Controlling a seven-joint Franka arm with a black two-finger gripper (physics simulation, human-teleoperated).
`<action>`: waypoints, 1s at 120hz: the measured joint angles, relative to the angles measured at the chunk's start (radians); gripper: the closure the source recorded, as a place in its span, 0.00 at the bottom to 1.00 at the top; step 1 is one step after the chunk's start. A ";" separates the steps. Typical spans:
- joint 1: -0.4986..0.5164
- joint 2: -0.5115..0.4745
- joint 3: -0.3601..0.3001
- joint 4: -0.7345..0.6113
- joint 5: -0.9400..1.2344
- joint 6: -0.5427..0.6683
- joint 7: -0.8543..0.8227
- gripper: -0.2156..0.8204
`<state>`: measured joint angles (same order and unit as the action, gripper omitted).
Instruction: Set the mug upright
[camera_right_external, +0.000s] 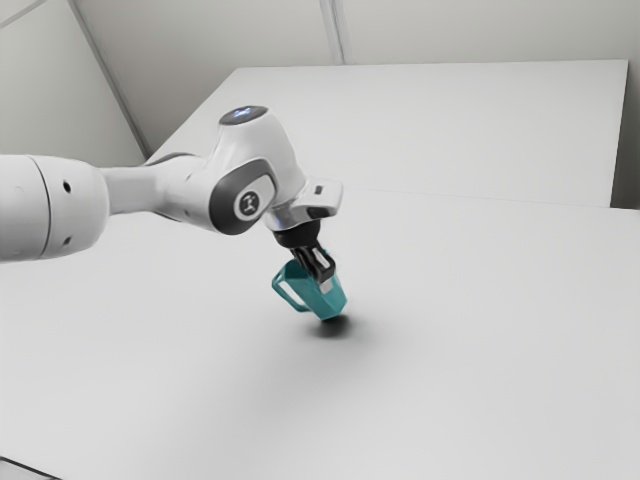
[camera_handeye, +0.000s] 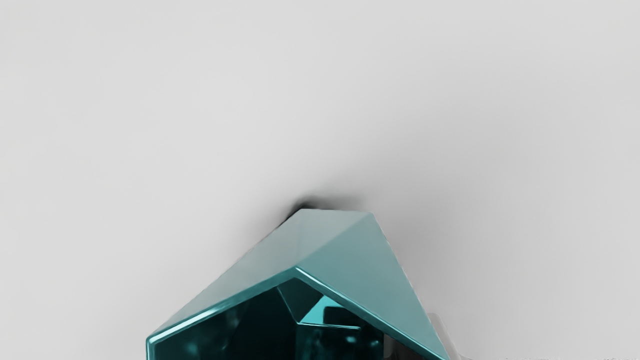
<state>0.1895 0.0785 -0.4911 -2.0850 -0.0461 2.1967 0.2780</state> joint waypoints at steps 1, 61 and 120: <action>0.002 0.000 0.000 0.000 0.007 -0.002 -0.007 0.97; 0.061 0.022 0.000 -0.031 0.207 0.014 -0.284 0.97; 0.072 0.042 0.000 -0.075 0.241 0.069 -0.411 0.94</action>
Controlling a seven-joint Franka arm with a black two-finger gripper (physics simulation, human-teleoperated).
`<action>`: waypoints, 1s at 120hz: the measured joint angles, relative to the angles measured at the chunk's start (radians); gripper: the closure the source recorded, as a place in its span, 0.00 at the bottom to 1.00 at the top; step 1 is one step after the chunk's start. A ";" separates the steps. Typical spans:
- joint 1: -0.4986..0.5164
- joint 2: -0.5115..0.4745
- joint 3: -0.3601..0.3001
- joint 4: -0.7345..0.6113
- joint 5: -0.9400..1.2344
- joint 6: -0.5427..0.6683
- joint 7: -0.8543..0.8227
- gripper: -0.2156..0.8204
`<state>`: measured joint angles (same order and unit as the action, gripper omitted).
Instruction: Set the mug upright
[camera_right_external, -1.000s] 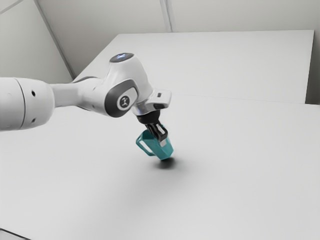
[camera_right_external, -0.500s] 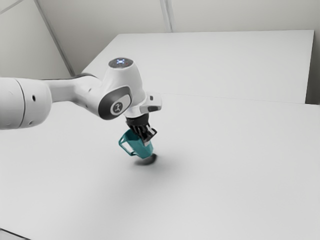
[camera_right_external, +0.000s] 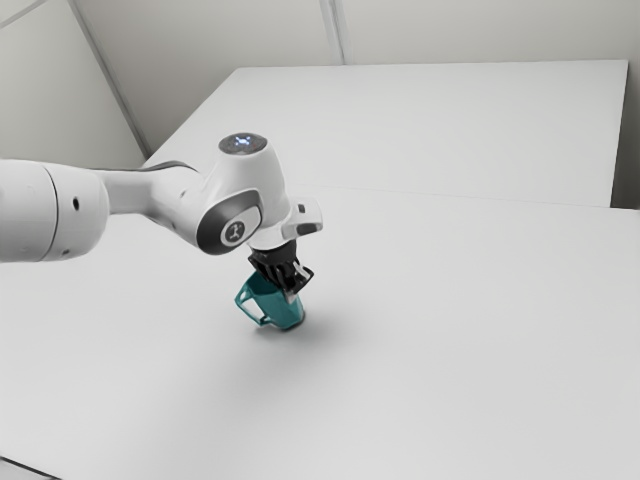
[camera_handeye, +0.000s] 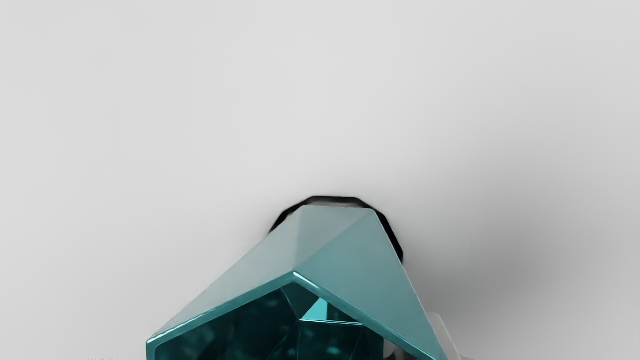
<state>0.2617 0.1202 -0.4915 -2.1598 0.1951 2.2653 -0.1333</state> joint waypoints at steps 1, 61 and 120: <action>0.000 0.000 0.000 0.000 0.002 0.000 -0.001 0.92; -0.001 -0.066 -0.008 0.024 0.017 -0.045 -0.043 0.28; -0.055 -0.039 0.095 0.558 -0.102 -0.481 -0.051 0.22</action>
<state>0.2071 0.0810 -0.3968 -1.6016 0.0926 1.7843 -0.1843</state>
